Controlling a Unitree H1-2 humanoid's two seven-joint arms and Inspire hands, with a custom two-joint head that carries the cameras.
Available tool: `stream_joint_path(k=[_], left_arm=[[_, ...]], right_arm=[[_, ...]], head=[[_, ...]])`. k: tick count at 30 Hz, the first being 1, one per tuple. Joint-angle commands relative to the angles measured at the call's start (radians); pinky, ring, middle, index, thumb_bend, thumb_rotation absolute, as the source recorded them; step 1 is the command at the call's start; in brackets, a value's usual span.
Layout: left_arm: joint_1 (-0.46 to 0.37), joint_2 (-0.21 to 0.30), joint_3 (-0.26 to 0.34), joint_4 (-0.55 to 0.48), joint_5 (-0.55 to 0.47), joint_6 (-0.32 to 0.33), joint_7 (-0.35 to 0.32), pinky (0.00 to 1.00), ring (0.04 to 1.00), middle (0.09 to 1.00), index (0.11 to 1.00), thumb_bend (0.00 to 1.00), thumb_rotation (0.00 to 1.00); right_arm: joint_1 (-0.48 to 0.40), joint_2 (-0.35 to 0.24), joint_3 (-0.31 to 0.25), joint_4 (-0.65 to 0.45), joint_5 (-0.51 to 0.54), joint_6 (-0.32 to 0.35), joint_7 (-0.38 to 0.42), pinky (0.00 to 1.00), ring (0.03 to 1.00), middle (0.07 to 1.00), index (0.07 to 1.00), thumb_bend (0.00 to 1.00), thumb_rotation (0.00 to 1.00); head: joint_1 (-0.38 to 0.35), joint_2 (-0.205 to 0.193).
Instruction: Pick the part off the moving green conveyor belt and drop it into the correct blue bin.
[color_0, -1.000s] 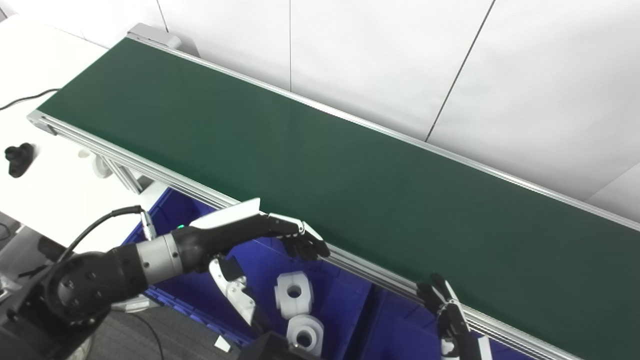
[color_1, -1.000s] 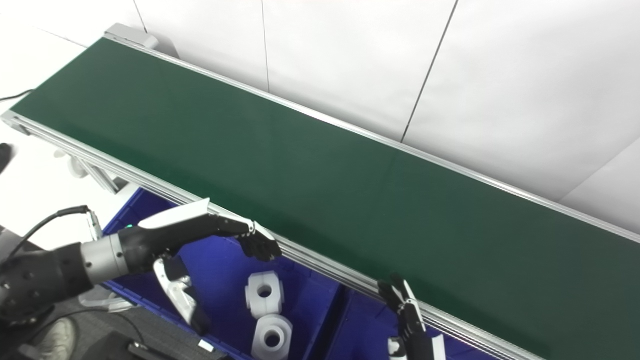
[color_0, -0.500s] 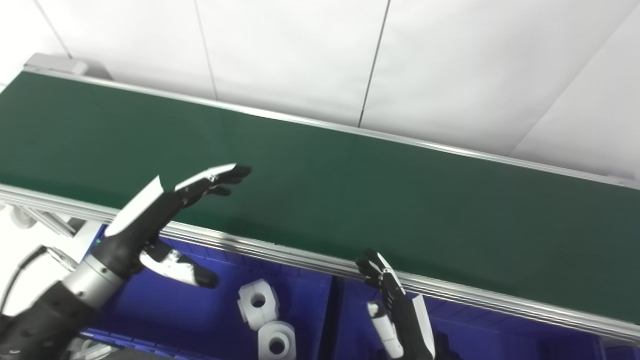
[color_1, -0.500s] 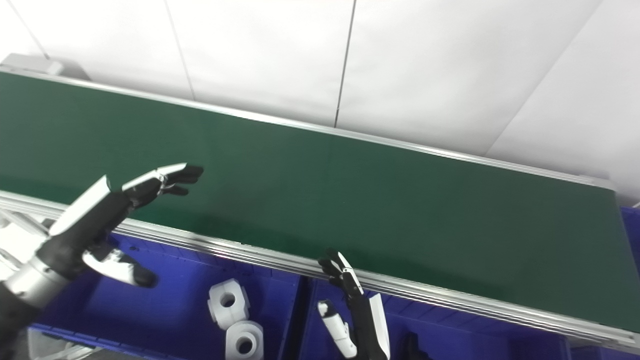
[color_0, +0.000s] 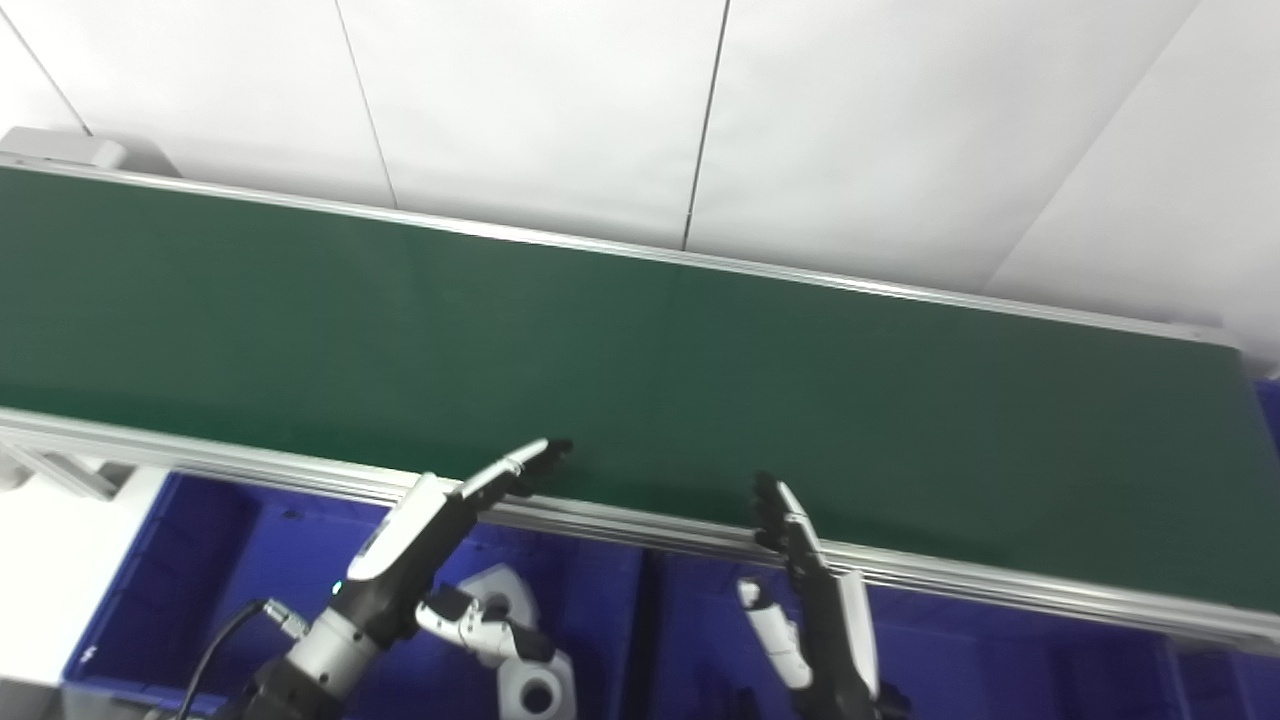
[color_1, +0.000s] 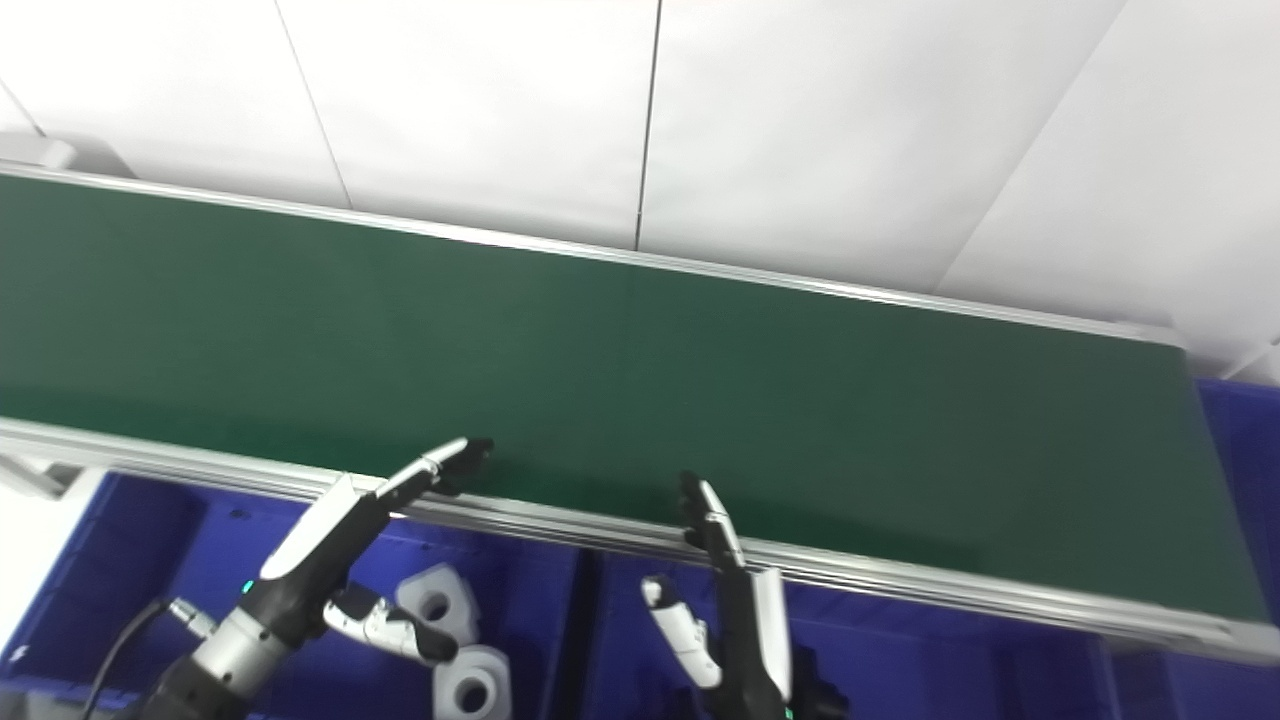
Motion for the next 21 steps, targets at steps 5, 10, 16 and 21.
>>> stream_joint_path(k=[5, 10, 16, 21], left_arm=[[-0.066, -0.011, -0.033, -0.034, 0.015, 0.061, -0.003, 0.77, 0.882, 0.914, 0.922, 0.94, 0.70], [-0.111, -0.013, -0.060, -0.055, 0.011, 0.123, -0.026, 0.78, 0.886, 0.920, 0.931, 0.94, 0.71], [-0.138, -0.011, -0.084, -0.062, 0.003, 0.160, -0.042, 0.77, 0.887, 0.927, 0.937, 0.95, 0.73], [-0.135, -0.012, -0.101, -0.082, 0.023, 0.187, -0.040, 0.74, 0.877, 0.924, 0.935, 0.95, 0.75]], right_arm=[[-0.028, 0.142, 0.086, -0.016, -0.040, 0.046, 0.000, 0.86, 0.900, 0.915, 0.924, 0.74, 1.00], [-0.047, 0.155, 0.079, -0.022, -0.024, 0.075, 0.008, 0.86, 0.900, 0.915, 0.924, 0.75, 1.00], [-0.059, 0.153, 0.077, -0.020, -0.033, 0.080, 0.000, 0.86, 0.902, 0.911, 0.919, 0.73, 1.00], [-0.051, 0.152, 0.075, -0.038, -0.008, 0.094, 0.013, 0.87, 0.903, 0.914, 0.922, 0.76, 1.00]], head=[[-0.069, 0.034], [-0.092, 0.069], [-0.091, 0.078], [-0.096, 0.090]])
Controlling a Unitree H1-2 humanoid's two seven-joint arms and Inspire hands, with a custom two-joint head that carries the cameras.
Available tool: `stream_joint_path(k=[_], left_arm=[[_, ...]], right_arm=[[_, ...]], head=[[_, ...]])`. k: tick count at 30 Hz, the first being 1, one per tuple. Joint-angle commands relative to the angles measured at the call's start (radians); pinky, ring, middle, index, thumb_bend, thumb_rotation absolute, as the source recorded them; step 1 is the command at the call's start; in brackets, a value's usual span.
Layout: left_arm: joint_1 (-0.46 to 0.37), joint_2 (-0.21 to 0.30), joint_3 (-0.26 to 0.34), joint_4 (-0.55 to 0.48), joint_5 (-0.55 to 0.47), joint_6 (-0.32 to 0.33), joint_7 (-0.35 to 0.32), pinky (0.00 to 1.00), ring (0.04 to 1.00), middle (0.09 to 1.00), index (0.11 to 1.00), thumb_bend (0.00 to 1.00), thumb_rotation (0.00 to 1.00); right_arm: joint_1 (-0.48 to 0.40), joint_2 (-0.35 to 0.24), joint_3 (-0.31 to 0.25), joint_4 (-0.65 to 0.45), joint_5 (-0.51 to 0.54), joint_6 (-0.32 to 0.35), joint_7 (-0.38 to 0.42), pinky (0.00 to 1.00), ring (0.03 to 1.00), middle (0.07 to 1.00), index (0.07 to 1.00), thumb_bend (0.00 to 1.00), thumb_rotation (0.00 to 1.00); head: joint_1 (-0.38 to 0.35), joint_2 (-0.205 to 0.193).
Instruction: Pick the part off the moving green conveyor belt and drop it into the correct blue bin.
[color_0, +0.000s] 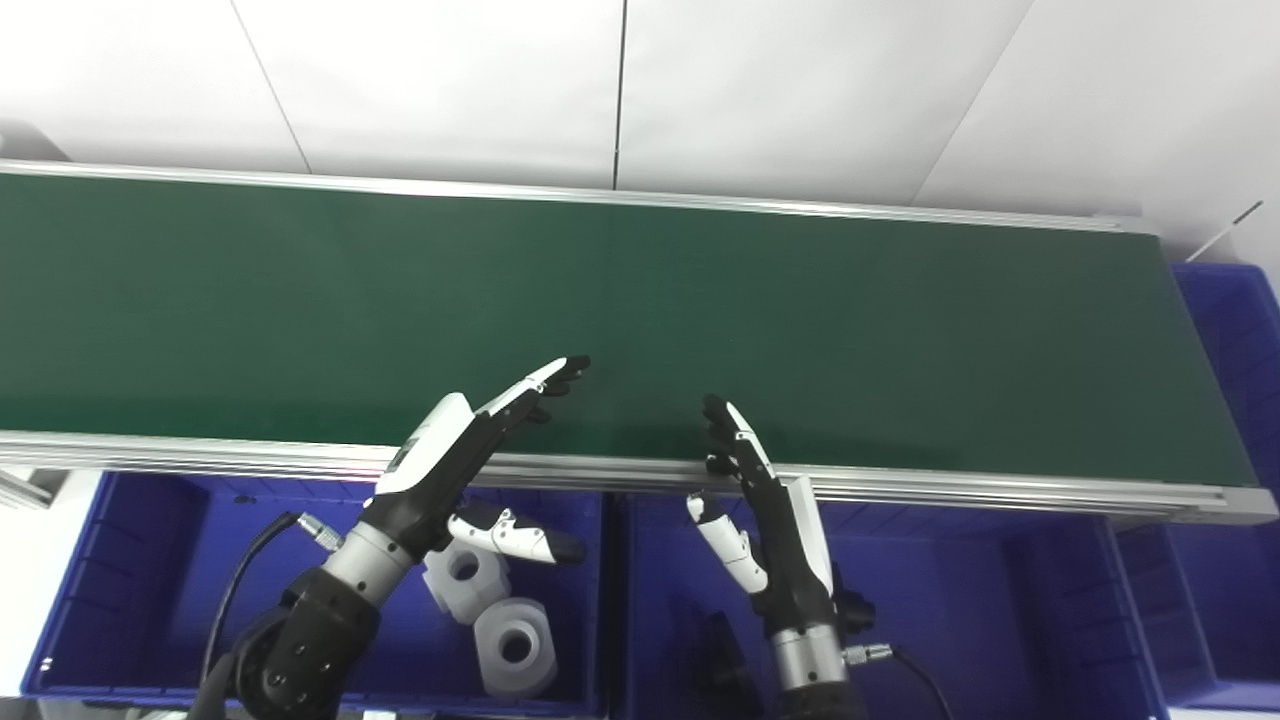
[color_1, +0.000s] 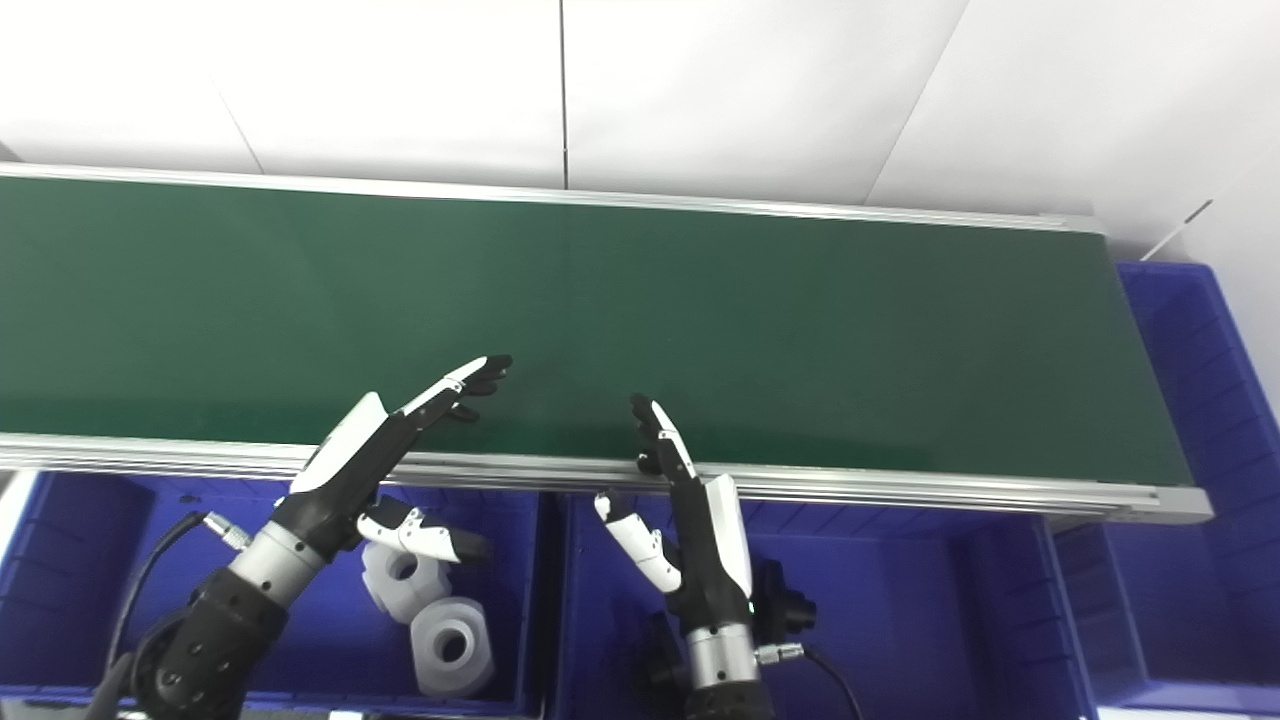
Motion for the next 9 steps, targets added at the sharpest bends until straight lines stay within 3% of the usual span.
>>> stream_joint_path(k=[1, 9], left_arm=[[-0.013, 0.001, -0.008, -0.050, 0.007, 0.003, 0.007, 0.74, 0.876, 0.926, 0.937, 0.94, 0.76], [-0.015, 0.001, -0.031, -0.048, 0.004, 0.021, 0.007, 0.74, 0.878, 0.929, 0.934, 0.93, 0.76]], right_arm=[[-0.020, 0.144, 0.081, -0.030, 0.013, 0.043, 0.015, 0.86, 0.900, 0.911, 0.920, 0.76, 1.00], [-0.013, 0.128, 0.080, -0.043, 0.024, 0.050, 0.028, 0.87, 0.900, 0.907, 0.916, 0.76, 1.00]], head=[[-0.005, 0.000], [0.015, 0.004]])
